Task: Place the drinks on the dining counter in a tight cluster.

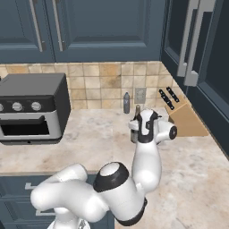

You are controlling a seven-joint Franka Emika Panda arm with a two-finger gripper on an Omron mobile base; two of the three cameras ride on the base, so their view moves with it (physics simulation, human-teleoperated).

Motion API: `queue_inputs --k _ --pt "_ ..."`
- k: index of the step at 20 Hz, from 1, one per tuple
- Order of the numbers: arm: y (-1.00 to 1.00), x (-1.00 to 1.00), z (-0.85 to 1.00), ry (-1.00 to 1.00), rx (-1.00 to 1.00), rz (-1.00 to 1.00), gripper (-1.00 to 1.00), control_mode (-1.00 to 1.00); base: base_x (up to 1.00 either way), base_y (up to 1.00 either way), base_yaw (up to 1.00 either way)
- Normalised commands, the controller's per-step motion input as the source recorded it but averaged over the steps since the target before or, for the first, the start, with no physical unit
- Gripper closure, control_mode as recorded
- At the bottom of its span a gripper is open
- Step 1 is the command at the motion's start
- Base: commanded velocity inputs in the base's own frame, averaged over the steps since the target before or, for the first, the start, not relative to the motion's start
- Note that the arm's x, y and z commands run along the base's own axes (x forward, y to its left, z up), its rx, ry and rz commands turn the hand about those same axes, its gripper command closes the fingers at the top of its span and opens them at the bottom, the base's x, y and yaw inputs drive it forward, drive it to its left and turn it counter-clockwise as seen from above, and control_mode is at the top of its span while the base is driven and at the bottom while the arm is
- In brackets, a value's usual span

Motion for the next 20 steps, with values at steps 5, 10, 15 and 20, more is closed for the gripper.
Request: queue_inputs --k 5,10,15,20 --pt "0.02 0.04 -0.07 0.00 0.00 0.00 -1.00 -1.00 0.00 0.00 0.00" --pt "0.10 0.05 -0.03 0.00 0.00 0.00 -1.00 -1.00 0.00 0.00 0.00" --pt "0.11 0.06 -0.01 0.00 0.00 0.00 -1.00 -1.00 0.00 0.00 0.00" --pt "0.00 0.09 -0.05 0.00 0.01 0.00 -1.00 -1.00 0.00 0.00 0.00"
